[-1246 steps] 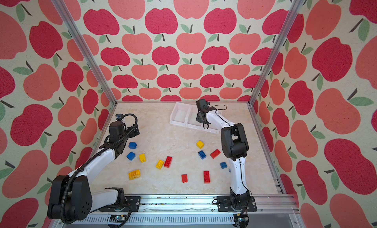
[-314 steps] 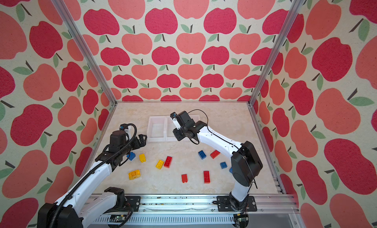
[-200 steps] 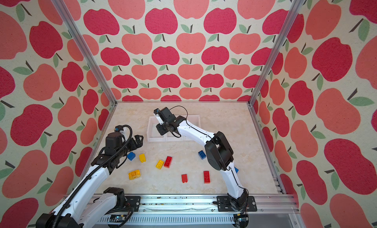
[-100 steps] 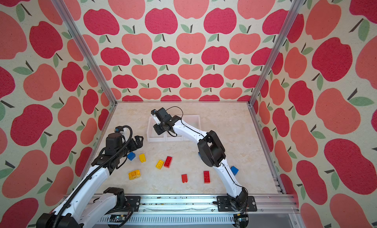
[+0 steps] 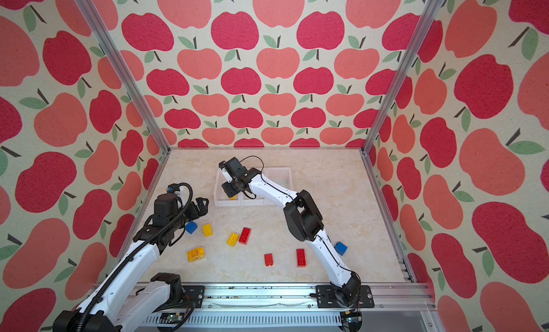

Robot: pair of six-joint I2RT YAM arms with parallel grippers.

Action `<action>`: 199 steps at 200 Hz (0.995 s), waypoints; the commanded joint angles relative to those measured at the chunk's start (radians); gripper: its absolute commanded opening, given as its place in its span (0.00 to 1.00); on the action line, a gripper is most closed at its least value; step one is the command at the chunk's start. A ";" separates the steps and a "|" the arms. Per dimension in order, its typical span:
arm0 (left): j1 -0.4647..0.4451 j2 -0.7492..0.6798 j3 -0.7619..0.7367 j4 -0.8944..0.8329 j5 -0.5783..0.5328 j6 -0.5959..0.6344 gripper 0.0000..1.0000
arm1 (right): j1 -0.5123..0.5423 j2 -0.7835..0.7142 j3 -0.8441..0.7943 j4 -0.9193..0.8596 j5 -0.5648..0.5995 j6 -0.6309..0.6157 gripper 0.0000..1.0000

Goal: Sort the legos into containers by color
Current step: 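Carry the yellow brick to the bin compartment nearest the left arm and release, then move the right gripper to the red brick and grasp it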

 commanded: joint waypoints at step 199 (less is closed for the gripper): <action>-0.024 0.081 -0.002 0.057 0.023 -0.039 0.99 | -0.151 -0.795 -0.883 -0.071 0.126 0.404 0.76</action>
